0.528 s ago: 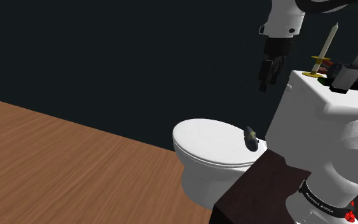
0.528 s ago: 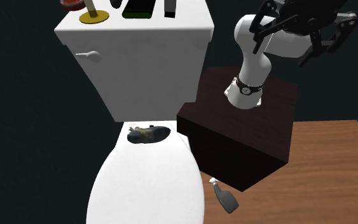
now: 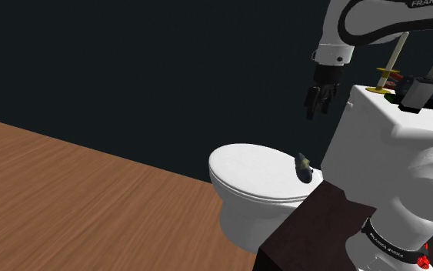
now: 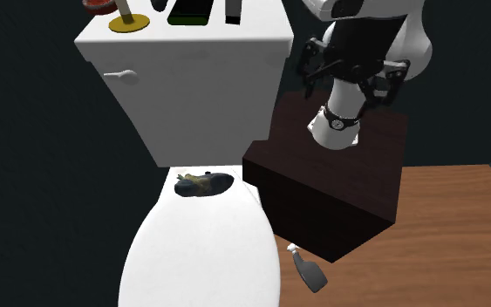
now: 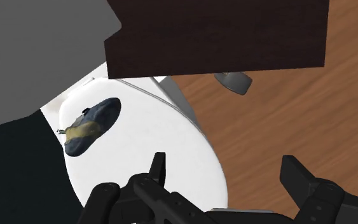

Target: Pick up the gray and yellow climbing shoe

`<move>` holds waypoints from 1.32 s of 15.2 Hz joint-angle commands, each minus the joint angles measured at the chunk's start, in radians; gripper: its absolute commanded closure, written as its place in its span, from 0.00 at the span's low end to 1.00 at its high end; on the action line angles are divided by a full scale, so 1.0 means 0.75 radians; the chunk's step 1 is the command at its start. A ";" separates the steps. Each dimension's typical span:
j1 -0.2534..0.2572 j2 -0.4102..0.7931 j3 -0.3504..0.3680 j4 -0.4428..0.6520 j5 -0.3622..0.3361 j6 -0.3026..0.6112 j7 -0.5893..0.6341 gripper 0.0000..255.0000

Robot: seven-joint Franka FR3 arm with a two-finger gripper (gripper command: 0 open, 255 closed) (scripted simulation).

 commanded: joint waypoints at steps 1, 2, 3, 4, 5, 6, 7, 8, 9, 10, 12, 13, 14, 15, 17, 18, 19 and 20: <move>-0.031 0.040 -0.042 -0.037 -0.007 0.087 -0.002 0.00; -0.047 0.062 -0.062 -0.055 -0.009 0.129 -0.004 0.00; -0.062 0.085 -0.083 -0.072 -0.012 0.172 -0.006 0.00; -0.077 0.111 -0.105 -0.088 -0.013 0.216 -0.009 0.00; -0.091 0.138 -0.126 -0.102 -0.014 0.260 -0.012 0.00; -0.105 0.167 -0.148 -0.115 -0.014 0.303 -0.016 0.00; -0.118 0.197 -0.170 -0.126 -0.013 0.348 -0.020 0.00; -0.131 0.230 -0.192 -0.136 -0.011 0.392 -0.025 0.00; -0.142 0.264 -0.214 -0.144 -0.008 0.436 -0.031 0.00; -0.153 0.299 -0.237 -0.151 -0.003 0.480 -0.038 0.00; -0.173 0.376 -0.283 -0.161 0.011 0.568 -0.054 0.00; -0.181 0.417 -0.306 -0.163 0.021 0.612 -0.065 0.00; -0.187 0.459 -0.330 -0.164 0.034 0.655 -0.076 0.00; -0.193 0.502 -0.353 -0.163 0.050 0.697 -0.090 0.00; -0.200 0.594 -0.401 -0.157 0.091 0.780 -0.124 0.00; -0.202 0.642 -0.425 -0.152 0.118 0.819 -0.145 0.00; -0.203 0.691 -0.449 -0.145 0.149 0.858 -0.169 0.00; -0.203 0.742 -0.473 -0.136 0.185 0.895 -0.196 0.00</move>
